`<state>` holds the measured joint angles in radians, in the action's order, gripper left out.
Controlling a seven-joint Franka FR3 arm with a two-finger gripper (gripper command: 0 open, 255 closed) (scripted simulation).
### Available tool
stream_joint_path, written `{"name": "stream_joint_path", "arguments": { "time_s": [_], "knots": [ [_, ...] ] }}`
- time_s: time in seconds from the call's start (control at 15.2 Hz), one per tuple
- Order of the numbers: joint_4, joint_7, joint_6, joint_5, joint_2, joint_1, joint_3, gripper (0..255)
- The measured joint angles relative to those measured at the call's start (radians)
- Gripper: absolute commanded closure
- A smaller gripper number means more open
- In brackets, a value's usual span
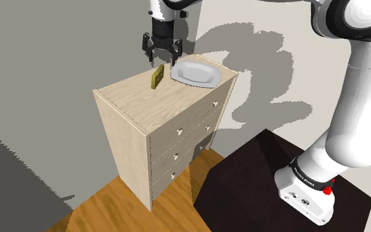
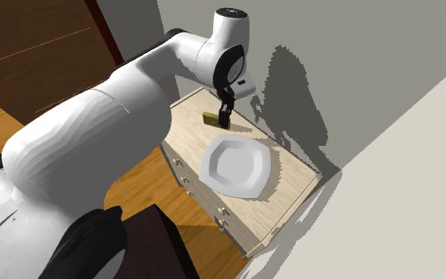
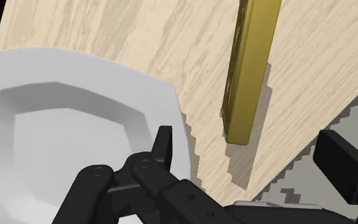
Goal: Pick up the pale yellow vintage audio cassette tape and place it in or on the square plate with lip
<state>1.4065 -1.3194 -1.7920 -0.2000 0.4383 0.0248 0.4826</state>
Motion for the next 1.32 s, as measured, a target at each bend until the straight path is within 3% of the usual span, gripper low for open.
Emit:
{"name": "stream_joint_path", "arguments": {
  "time_s": [0.4, 0.79, 0.86, 1.32],
  "knots": [
    [0.056, -0.010, -0.069, -0.008, 0.015, -0.003, -0.006, 0],
    [0.065, -0.011, -0.079, -0.009, 0.017, -0.004, -0.006, 0],
    [0.065, -0.011, -0.079, -0.009, 0.017, -0.004, -0.006, 255],
    [0.065, -0.011, -0.079, -0.009, 0.016, -0.004, -0.006, 255]
  ]
}}
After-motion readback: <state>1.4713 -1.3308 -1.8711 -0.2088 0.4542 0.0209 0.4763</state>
